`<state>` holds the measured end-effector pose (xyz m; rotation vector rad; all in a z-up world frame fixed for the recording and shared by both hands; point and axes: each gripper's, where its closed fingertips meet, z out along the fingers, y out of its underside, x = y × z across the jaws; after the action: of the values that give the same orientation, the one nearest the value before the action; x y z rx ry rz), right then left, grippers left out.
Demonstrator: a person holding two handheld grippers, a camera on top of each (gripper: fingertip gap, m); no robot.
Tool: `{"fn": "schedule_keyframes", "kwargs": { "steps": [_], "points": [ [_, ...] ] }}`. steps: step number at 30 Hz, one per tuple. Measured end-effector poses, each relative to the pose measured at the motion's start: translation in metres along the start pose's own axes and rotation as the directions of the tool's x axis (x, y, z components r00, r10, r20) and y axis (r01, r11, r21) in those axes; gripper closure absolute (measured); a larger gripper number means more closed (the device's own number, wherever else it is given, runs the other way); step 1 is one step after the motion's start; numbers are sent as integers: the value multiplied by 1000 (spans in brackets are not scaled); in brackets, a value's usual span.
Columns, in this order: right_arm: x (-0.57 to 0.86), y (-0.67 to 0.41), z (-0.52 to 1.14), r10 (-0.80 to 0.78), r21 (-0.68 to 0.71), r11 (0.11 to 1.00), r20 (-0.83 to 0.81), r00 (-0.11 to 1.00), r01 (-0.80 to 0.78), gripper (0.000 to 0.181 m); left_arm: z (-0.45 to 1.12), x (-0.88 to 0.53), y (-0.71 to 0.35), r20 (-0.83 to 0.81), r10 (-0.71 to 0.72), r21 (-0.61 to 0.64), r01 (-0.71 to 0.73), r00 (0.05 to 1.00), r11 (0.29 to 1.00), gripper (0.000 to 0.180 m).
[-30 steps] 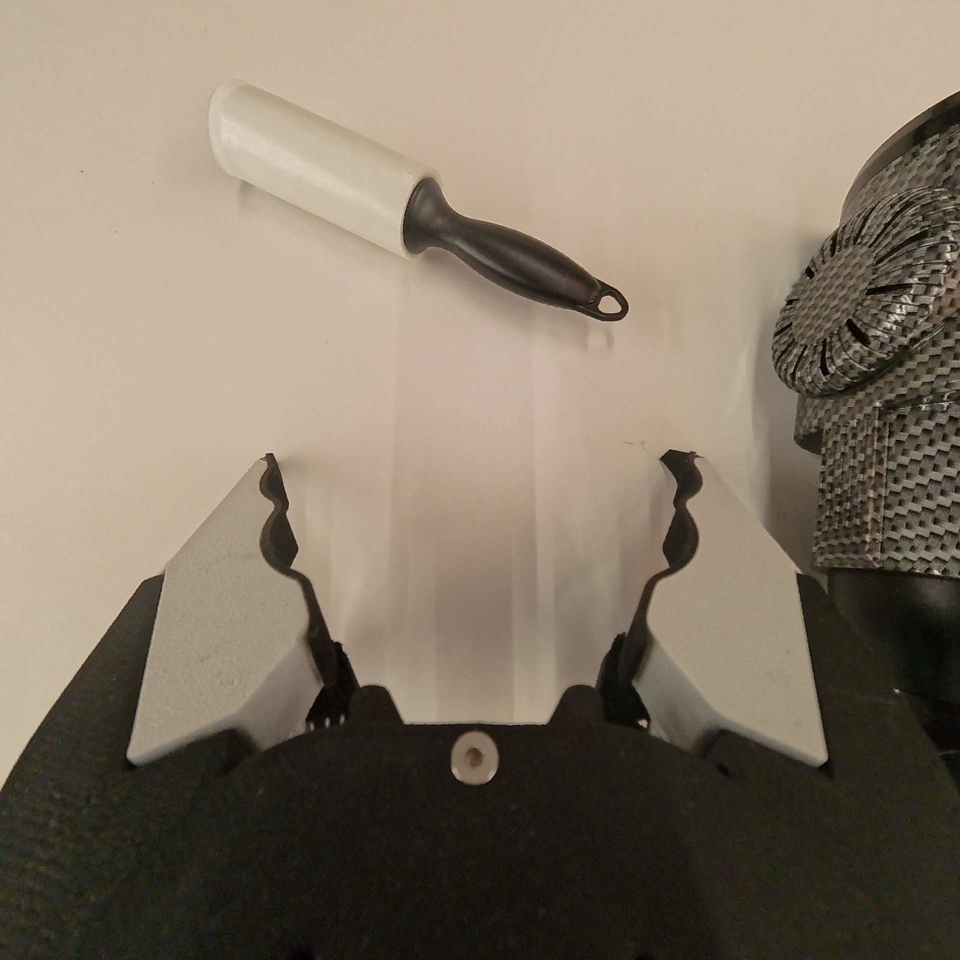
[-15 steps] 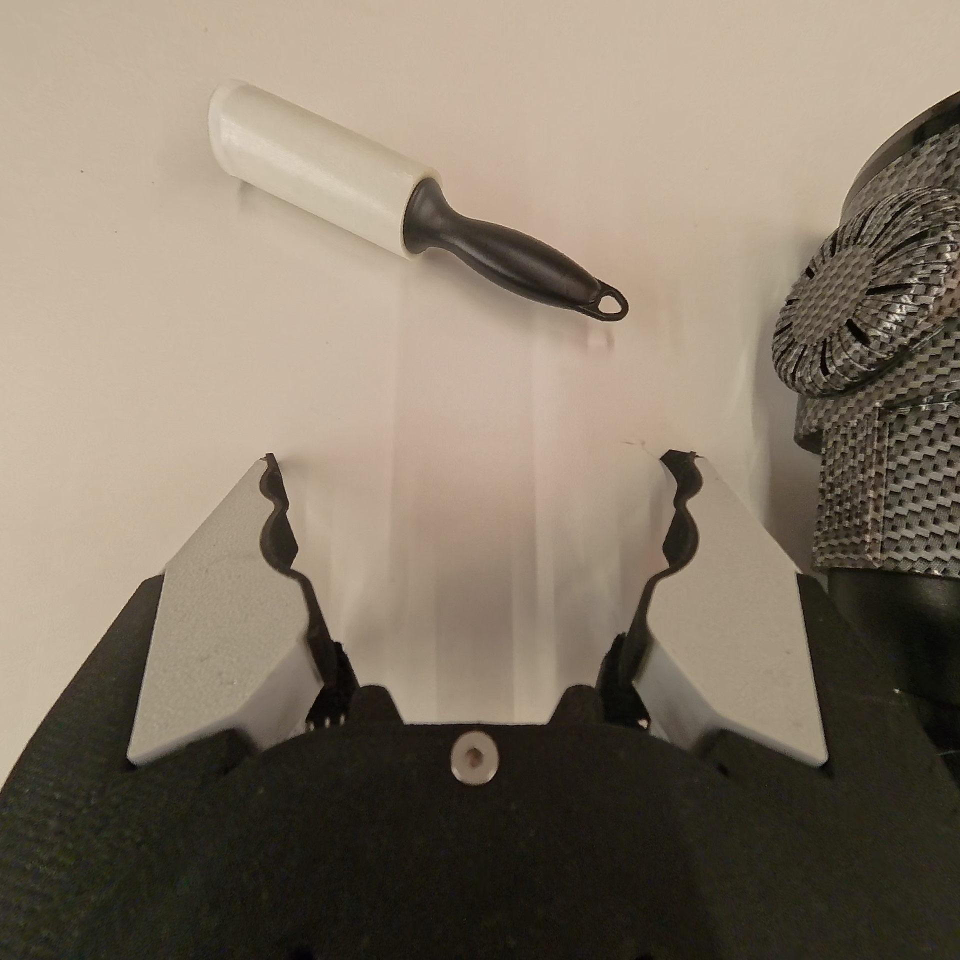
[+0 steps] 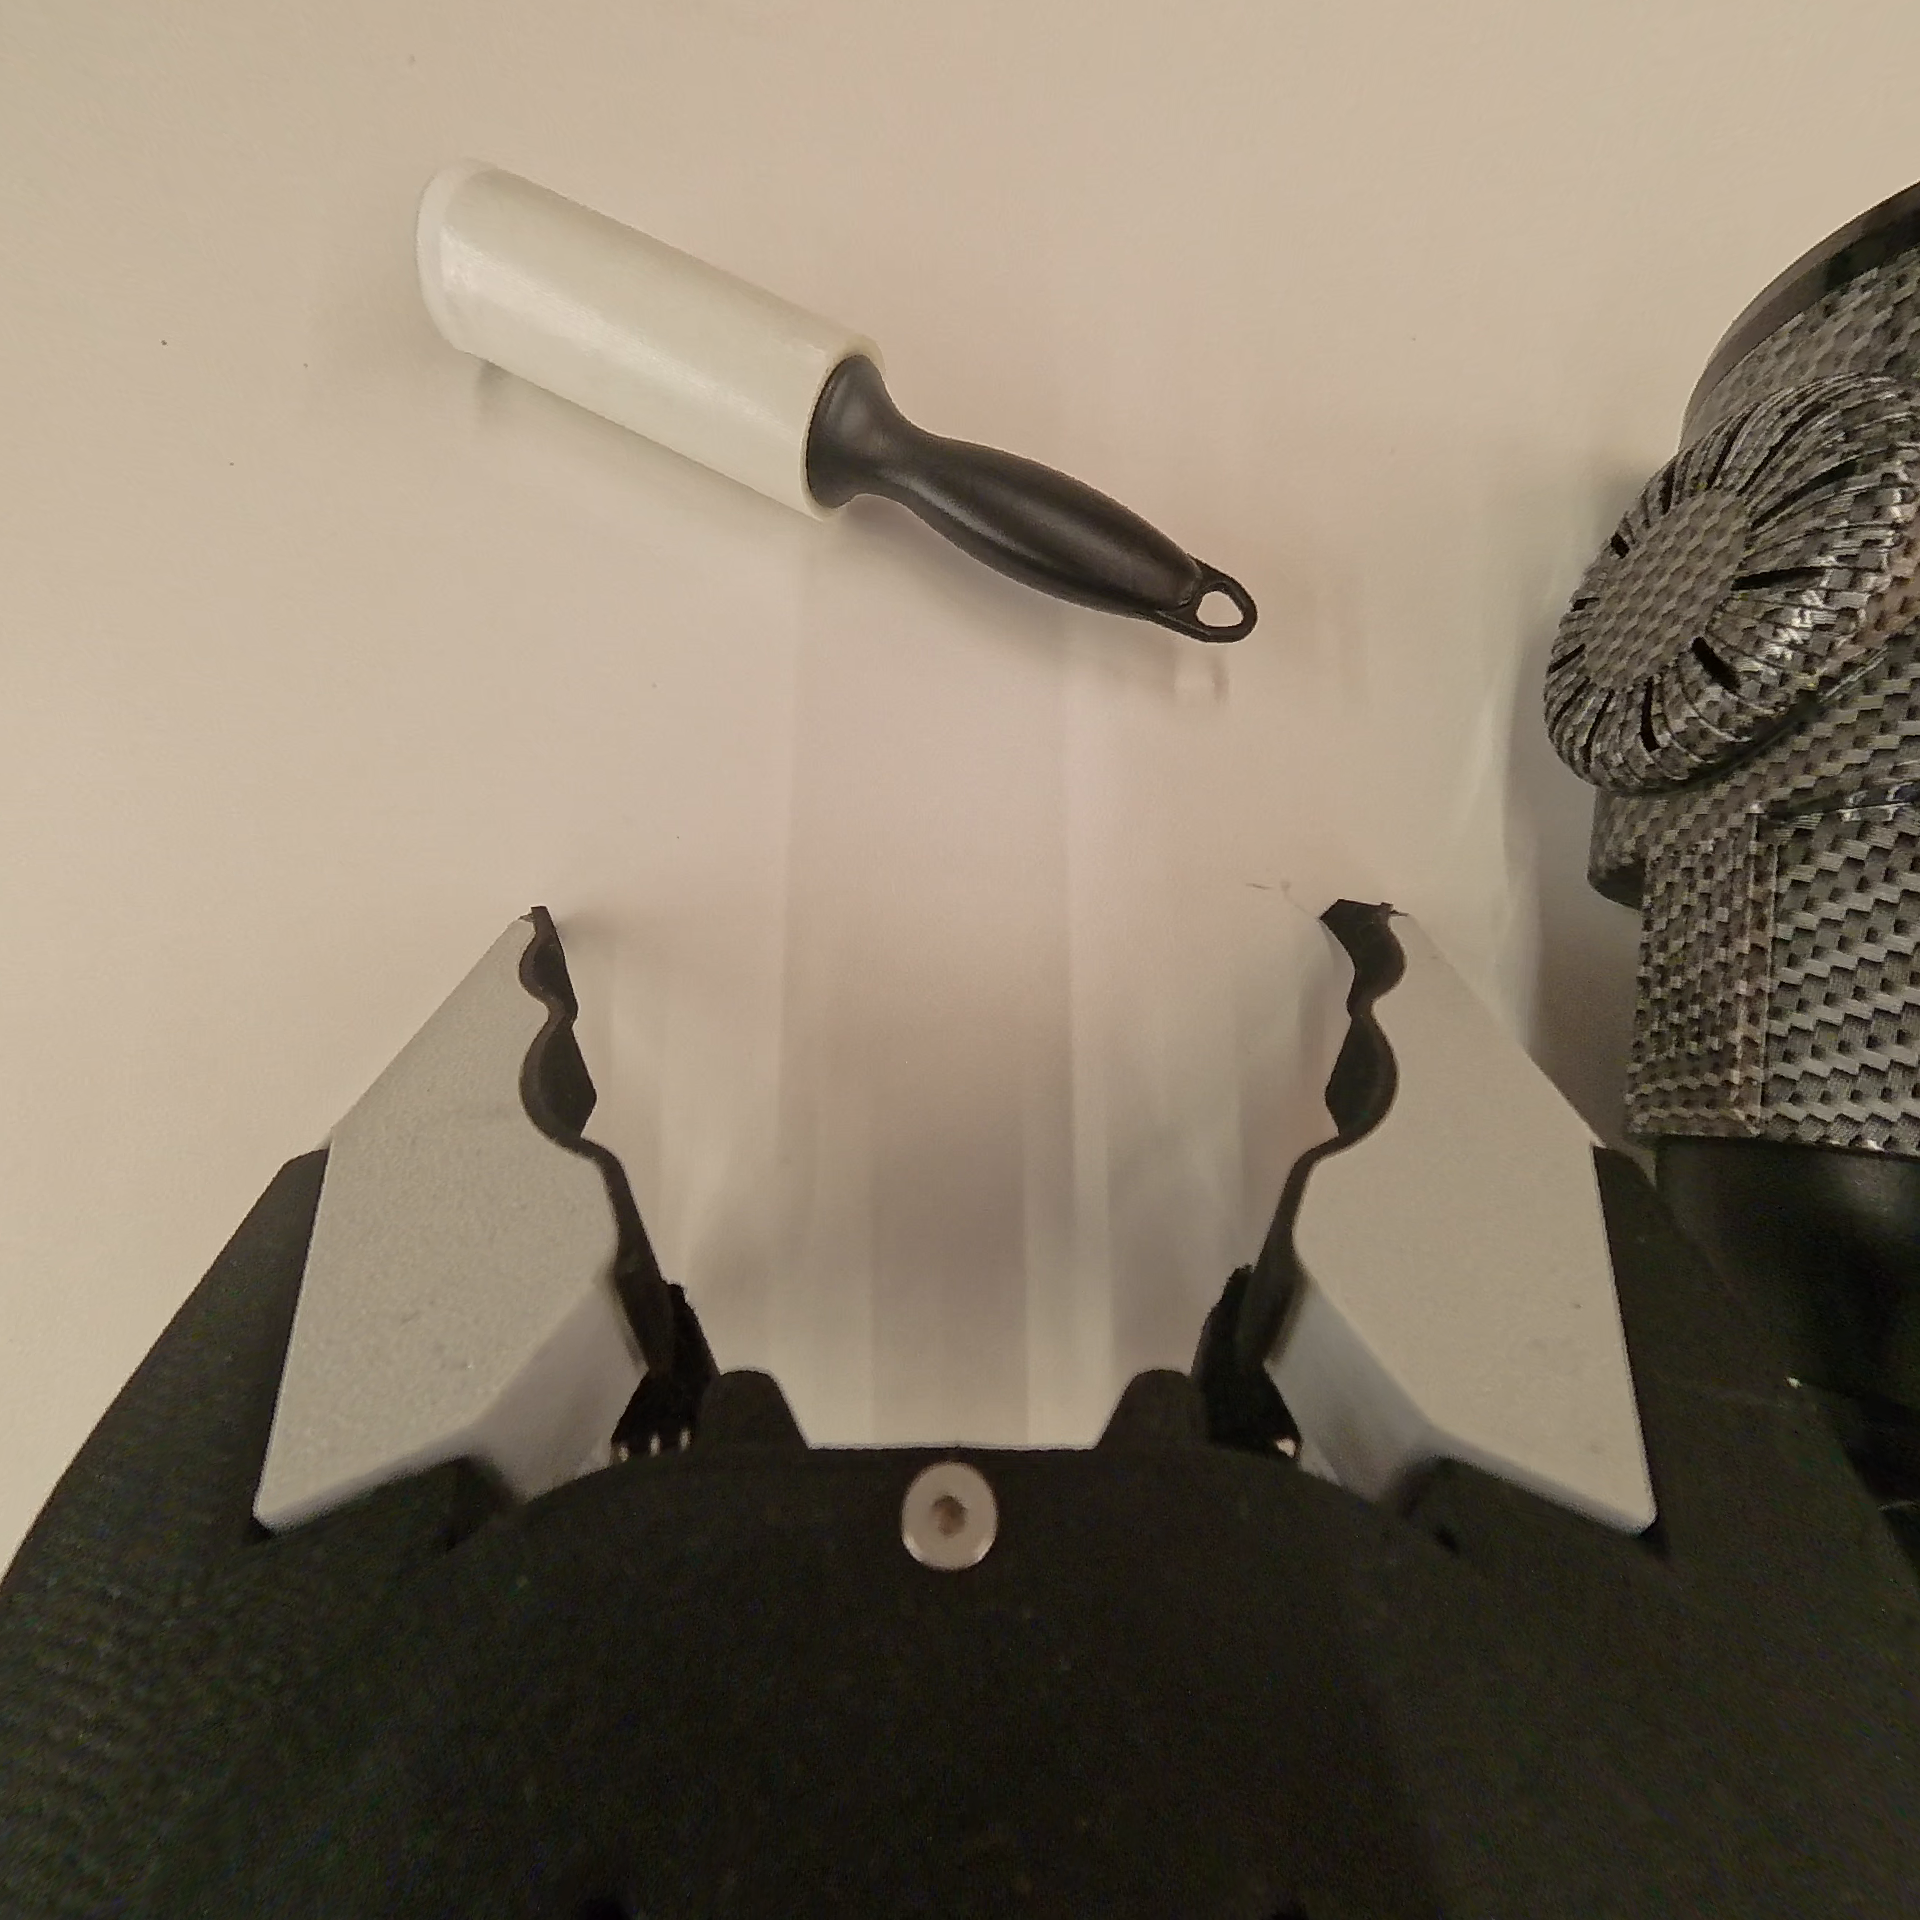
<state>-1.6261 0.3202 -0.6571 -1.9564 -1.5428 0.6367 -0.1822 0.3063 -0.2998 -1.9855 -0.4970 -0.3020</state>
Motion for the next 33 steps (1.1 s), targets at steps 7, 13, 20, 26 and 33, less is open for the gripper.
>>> {"fn": "schedule_keyframes", "kwargs": {
  "steps": [7, 13, 20, 26, 33],
  "points": [
    [0, 0, 0, 0, 0, 1000, 0, 1000, 0, 36, -105, -196, -30, 199, -199, 259, 144, 960, 955, 150],
    [0, 0, 0, 0, 0, 1000, 0, 1000, 0, 36, -132, -336, -46, 328, -243, 259, 160, 913, 953, 148],
    [0, 0, 0, 0, 0, 1000, 0, 1000, 0, 36, -255, -542, -71, 500, -524, 382, 368, 689, 848, 147],
    [0, 0, -1, 0, 0, 1000, 0, 1000, 0, 36, -343, -668, -109, 623, -575, 447, 361, 531, 818, 147],
    [-1, 0, -1, 0, 0, 1000, 0, 1000, 0, 37, -358, -861, -144, 629, -553, 383, 401, 547, 832, 147]
  ]
}}
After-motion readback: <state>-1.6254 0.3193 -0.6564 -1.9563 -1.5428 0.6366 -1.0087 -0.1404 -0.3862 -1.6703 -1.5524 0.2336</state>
